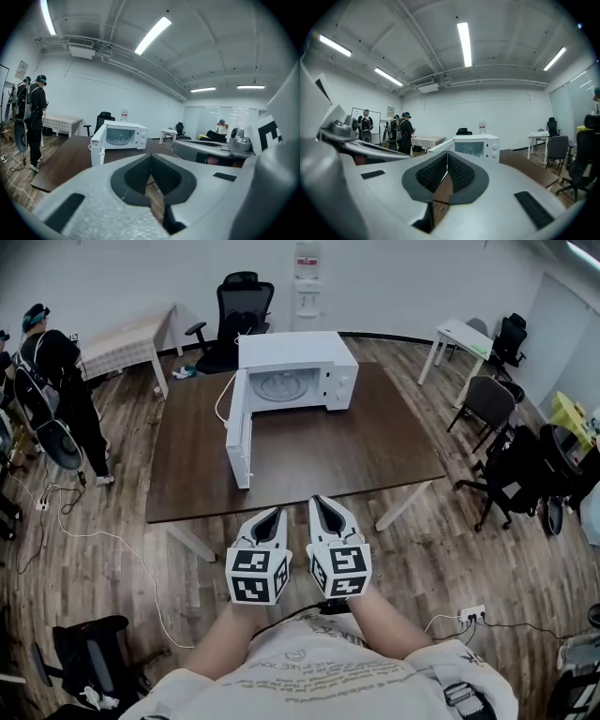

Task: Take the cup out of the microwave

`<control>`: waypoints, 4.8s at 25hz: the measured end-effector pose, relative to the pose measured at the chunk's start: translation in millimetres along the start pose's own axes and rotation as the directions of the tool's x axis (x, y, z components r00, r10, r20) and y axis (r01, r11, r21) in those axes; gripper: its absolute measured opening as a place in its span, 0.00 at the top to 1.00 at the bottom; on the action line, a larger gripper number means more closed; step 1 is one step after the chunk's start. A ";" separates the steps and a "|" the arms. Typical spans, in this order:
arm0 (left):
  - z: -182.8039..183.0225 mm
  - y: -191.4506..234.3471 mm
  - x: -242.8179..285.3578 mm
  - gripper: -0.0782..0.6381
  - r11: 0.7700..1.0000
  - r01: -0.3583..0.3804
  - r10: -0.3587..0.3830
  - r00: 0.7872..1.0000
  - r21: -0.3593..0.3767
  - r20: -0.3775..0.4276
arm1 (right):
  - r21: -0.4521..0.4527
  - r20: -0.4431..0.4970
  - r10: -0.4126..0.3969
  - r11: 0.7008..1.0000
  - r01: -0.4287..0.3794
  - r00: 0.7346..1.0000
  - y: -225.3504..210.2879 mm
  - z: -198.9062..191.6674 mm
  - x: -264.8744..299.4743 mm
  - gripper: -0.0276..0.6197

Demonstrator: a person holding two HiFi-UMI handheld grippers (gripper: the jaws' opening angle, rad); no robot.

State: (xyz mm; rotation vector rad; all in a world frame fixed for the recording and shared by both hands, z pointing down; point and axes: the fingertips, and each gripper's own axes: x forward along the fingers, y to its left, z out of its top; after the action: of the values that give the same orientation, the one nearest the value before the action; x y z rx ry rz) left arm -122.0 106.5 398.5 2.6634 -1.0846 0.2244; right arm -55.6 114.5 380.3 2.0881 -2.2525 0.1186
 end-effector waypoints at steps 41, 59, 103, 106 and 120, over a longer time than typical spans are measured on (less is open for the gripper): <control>56.4 74.4 253.7 0.87 0.991 -0.130 0.131 0.989 0.019 -0.065 | 0.048 0.002 0.160 0.986 -0.160 0.987 -150.0 12.3 244.8 0.93; 57.1 95.5 345.2 0.87 0.967 -0.255 0.252 0.960 -0.014 -0.122 | 0.061 -0.090 0.319 0.947 -0.314 0.943 -209.1 -11.6 337.9 0.93; 12.9 230.2 391.9 0.87 0.934 -0.330 0.312 0.939 -0.134 -0.142 | -0.032 -0.234 0.193 0.978 -0.206 0.953 -214.1 -140.0 614.0 0.49; 10.4 232.7 396.2 0.87 0.932 -0.334 0.315 0.938 -0.138 -0.144 | -0.035 -0.237 0.184 0.980 -0.197 0.954 -216.3 -145.5 624.5 0.49; -14.4 237.6 402.2 0.87 0.928 -0.345 0.316 0.928 -0.137 -0.196 | -0.077 -0.226 0.139 0.984 -0.160 0.964 -218.7 -155.2 660.8 0.47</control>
State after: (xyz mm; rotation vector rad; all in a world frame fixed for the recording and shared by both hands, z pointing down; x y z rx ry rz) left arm -4.0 -319.7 549.7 2.2527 -1.4237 0.3979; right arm 112.1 -541.4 604.4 1.7612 -2.2327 0.2336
